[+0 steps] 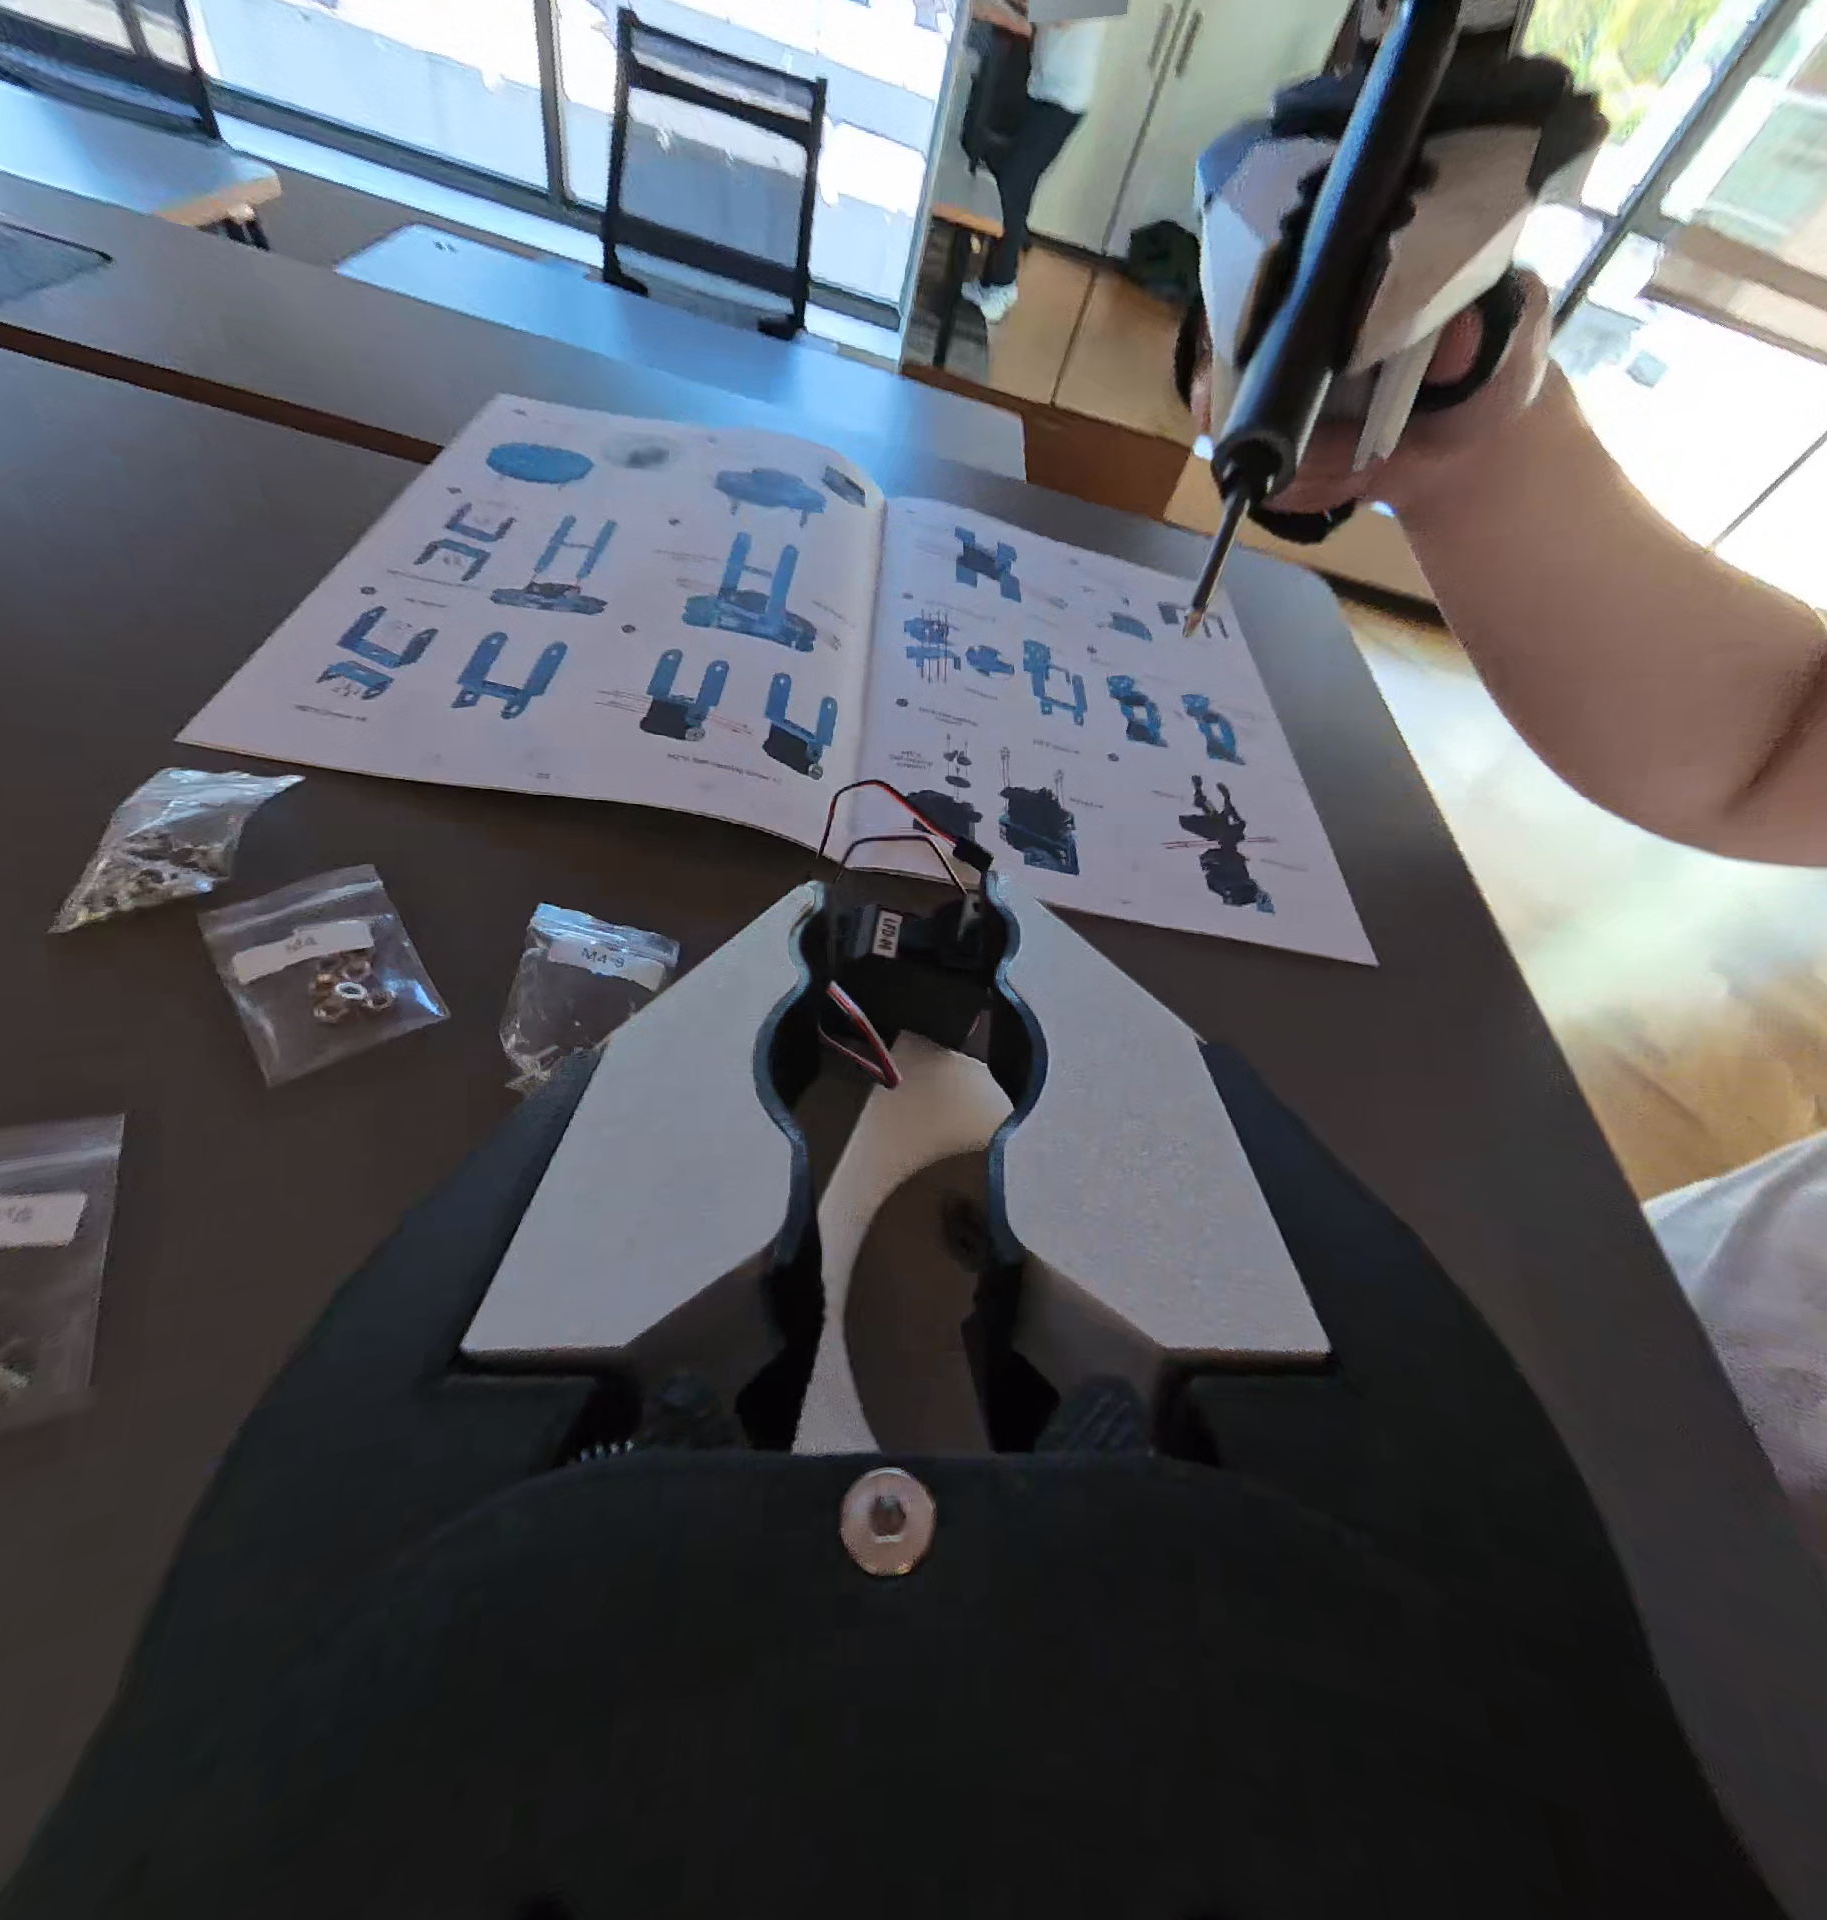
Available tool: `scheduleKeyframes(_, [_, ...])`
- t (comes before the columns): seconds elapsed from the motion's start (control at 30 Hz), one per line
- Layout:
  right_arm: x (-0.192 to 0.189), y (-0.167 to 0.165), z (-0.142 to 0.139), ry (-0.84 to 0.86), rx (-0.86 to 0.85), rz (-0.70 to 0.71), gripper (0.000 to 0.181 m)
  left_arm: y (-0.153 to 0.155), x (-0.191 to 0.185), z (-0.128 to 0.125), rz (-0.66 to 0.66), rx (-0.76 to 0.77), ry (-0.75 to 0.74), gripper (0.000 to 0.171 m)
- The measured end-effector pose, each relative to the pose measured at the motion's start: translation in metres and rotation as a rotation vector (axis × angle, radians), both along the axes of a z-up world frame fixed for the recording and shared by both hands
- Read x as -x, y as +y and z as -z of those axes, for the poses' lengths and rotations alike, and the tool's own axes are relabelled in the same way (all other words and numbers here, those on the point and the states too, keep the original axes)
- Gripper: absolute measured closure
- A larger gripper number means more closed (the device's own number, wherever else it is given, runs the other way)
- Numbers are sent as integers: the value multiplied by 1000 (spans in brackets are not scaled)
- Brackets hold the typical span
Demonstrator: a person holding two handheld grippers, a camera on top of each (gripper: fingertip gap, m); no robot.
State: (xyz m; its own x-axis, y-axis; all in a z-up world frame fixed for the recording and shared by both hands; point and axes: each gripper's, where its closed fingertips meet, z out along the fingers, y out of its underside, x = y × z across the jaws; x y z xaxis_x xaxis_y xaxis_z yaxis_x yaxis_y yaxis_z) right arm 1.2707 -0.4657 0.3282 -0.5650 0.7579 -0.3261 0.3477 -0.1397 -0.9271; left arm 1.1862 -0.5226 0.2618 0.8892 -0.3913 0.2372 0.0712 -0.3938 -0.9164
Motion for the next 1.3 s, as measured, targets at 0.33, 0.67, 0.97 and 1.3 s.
scheduleKeyframes(0.33, [27,40,3,179,-4,-182,165,11,-6,0,261,172,-64,158])
scheduleKeyframes(0.67, [33,53,24,210,112,-199,166,15,-25,10,158,101,-53,155])
scheduleKeyframes(0.97, [31,43,36,204,18,-204,166,16,-29,25,133,100,58,150])
scheduleKeyframes(1.3, [33,40,44,182,-30,-202,165,15,-25,33,133,107,35,155])
